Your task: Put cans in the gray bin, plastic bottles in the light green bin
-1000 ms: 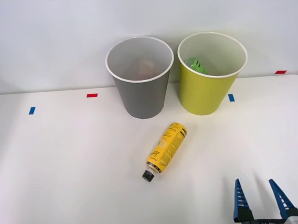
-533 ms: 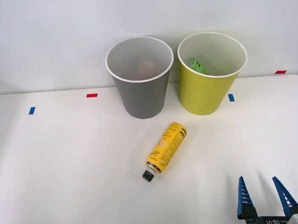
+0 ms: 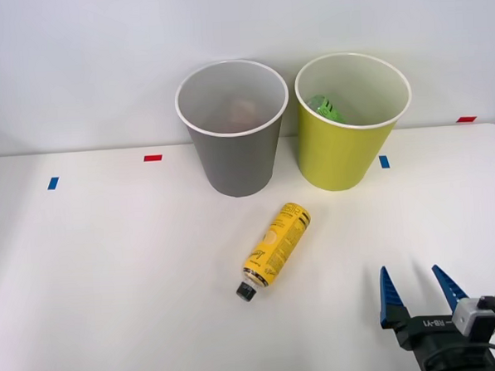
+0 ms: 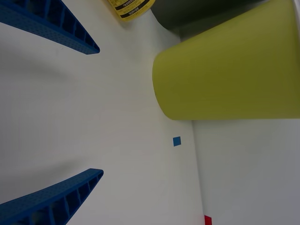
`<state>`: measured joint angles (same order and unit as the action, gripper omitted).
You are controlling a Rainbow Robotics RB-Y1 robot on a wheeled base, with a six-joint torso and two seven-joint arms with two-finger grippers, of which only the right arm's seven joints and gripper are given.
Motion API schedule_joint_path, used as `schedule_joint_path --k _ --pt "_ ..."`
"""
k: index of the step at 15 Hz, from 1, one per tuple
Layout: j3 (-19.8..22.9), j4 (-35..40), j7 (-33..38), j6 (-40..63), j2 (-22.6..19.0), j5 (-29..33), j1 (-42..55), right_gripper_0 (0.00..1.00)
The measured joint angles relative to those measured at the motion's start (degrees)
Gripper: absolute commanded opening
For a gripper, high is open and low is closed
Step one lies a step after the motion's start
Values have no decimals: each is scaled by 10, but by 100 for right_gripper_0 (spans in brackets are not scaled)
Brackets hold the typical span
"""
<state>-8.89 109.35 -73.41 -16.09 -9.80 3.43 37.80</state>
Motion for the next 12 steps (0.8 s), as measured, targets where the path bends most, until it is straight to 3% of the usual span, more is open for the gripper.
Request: schedule_joint_path --k 7,9,12 --pt "-27 164 24 381 -32 -21 -53 84" --pt "-36 194 73 503 -39 -28 -99 84" --pt "-58 218 217 645 -63 -39 -186 84"
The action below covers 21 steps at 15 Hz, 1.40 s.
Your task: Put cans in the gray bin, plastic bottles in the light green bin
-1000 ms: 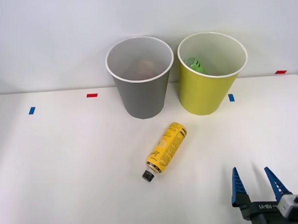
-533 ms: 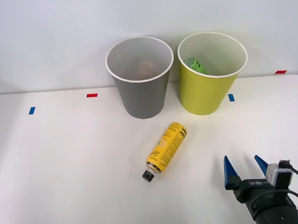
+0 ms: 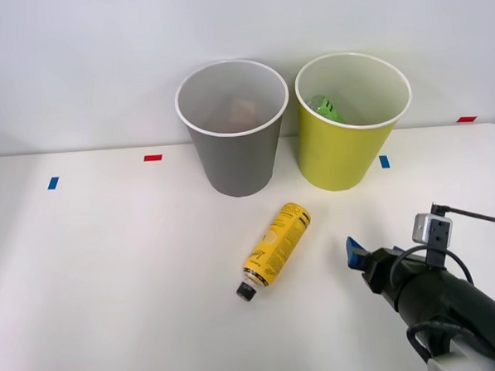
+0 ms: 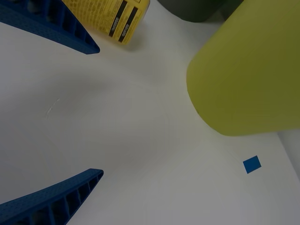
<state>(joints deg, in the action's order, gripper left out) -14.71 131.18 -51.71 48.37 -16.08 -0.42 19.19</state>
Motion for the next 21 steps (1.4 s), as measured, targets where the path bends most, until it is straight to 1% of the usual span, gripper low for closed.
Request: schedule_joint_path --k 3,6,8,11,13,16,18,21 --pt "-38 5 166 93 -34 -11 -78 84" --pt "-72 7 298 157 -66 -46 -138 84" --pt "-85 7 360 194 -75 -77 -174 84" --pt "-113 8 433 261 -82 -73 -222 84" --pt "-128 8 462 294 -90 -72 -250 85" --pt "-133 -3 472 335 -95 -106 -294 84" --pt "-134 -45 470 338 -85 -120 -323 84" --pt "-135 -108 466 338 -56 -123 -362 84"
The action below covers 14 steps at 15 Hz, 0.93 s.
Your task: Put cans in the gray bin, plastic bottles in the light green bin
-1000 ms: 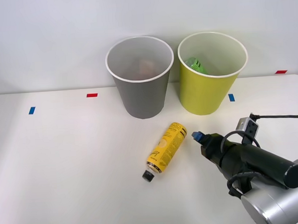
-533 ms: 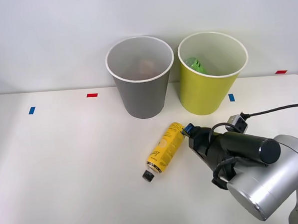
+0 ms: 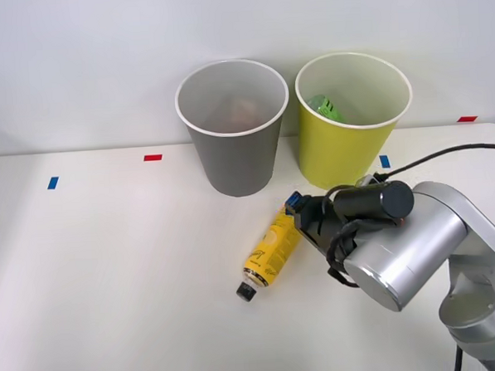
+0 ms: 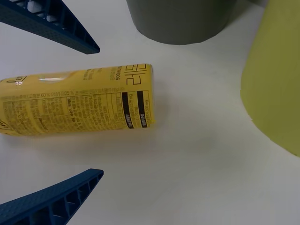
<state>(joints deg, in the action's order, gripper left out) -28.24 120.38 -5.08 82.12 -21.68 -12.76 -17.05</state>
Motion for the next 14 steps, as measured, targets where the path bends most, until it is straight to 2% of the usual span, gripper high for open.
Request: schedule_joint_path --k 8,14 --pt "-12 -110 -5 0 54 14 -58 84" --pt "-10 -148 -5 0 81 42 -73 84"
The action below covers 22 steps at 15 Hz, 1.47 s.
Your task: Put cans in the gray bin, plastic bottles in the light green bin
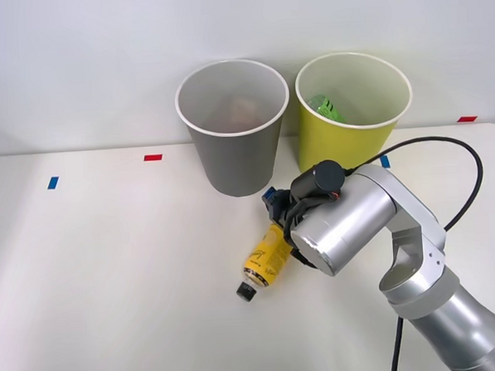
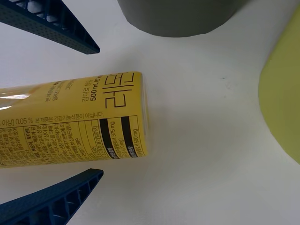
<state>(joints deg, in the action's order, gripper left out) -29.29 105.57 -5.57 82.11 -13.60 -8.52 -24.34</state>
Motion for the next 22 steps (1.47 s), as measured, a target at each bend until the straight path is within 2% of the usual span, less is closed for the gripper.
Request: schedule_joint_path --k 8,22 --pt "2 -39 -3 0 17 34 -6 84" --pt "2 -51 -18 0 31 41 -5 84"
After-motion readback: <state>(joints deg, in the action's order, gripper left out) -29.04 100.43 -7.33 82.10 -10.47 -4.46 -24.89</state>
